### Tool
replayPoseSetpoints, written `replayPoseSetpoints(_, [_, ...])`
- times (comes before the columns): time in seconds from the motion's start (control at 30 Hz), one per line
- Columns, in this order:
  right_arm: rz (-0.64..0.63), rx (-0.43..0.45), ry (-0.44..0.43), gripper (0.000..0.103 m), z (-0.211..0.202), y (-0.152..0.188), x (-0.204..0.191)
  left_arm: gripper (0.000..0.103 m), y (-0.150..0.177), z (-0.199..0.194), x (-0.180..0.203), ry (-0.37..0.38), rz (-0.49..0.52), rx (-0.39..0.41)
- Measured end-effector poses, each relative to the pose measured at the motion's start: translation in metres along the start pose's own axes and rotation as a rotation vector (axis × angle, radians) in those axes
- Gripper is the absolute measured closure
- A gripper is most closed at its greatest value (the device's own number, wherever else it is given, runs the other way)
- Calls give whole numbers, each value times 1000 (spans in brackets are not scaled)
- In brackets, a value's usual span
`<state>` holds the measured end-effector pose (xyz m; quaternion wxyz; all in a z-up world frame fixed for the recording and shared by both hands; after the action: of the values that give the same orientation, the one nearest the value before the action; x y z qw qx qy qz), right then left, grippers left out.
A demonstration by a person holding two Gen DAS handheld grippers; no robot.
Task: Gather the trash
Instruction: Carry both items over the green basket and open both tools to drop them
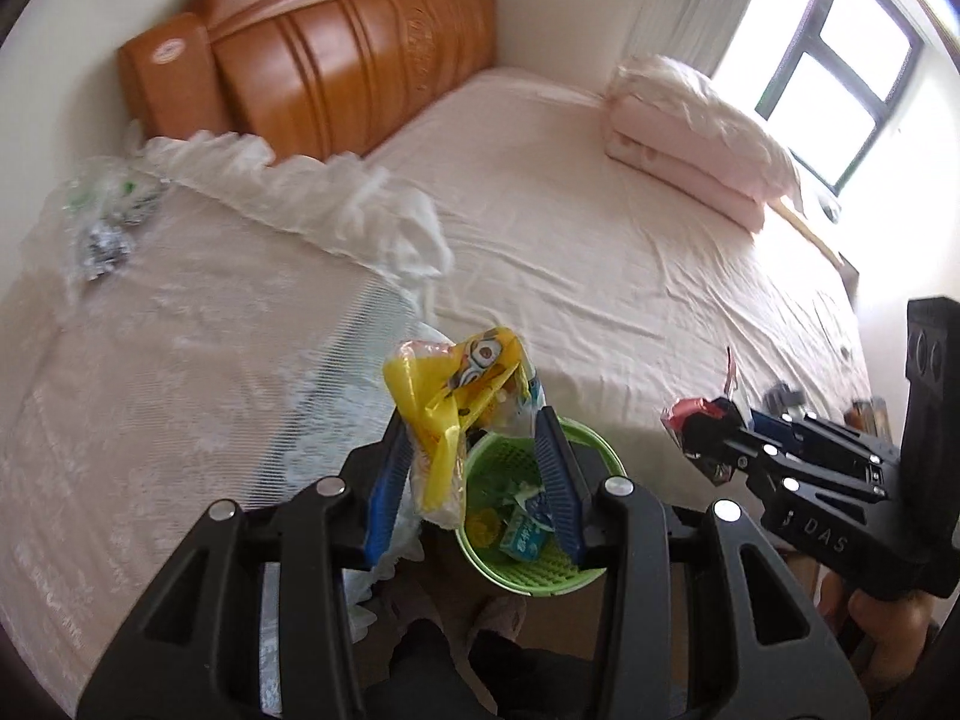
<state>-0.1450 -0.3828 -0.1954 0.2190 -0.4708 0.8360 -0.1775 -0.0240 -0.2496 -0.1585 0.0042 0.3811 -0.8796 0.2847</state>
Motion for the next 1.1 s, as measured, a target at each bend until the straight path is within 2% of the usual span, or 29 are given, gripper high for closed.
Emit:
replayPoseSetpoints(0.23, [59, -18, 37, 74, -2, 15, 35, 62, 9, 52, 37, 87, 94, -124])
replayPoseSetpoints(0.33, [77, -27, 49, 74, -3, 22, 47, 62, 19, 80, 56, 123, 133, -201])
replayPoseSetpoints(0.47, [96, -40, 56, 74, -2, 29, 58, 50, 30, 100, 76, 128, 181, -255])
replayPoseSetpoints(0.6, [116, -54, 59, 74, -1, 33, 66, 31, 33, 99, 91, 134, 225, -253])
replayPoseSetpoints(0.67, [128, -60, 65, 74, -1, 35, 72, 26, 33, 98, 95, 121, 251, -248])
replayPoseSetpoints(0.9, [135, -57, 76, 74, -1, 32, 81, 20, 27, 96, 91, 95, 241, -234])
replayPoseSetpoints(1.1, [137, -64, 77, 73, 8, 29, 85, 17, 25, 91, 73, 34, 224, -220])
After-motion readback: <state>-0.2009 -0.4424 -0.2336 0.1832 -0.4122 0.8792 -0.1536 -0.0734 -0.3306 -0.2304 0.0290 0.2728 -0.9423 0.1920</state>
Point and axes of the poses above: each gripper's, at about its wrist camera, not at the fingertips, and z roughly the way its jaws point, x to its right, y to its underside, the point moved 5 cm from there along z, roughly the way its jaws point, and after that the axes turned 4 degrees about y, right-handed, at the moved point
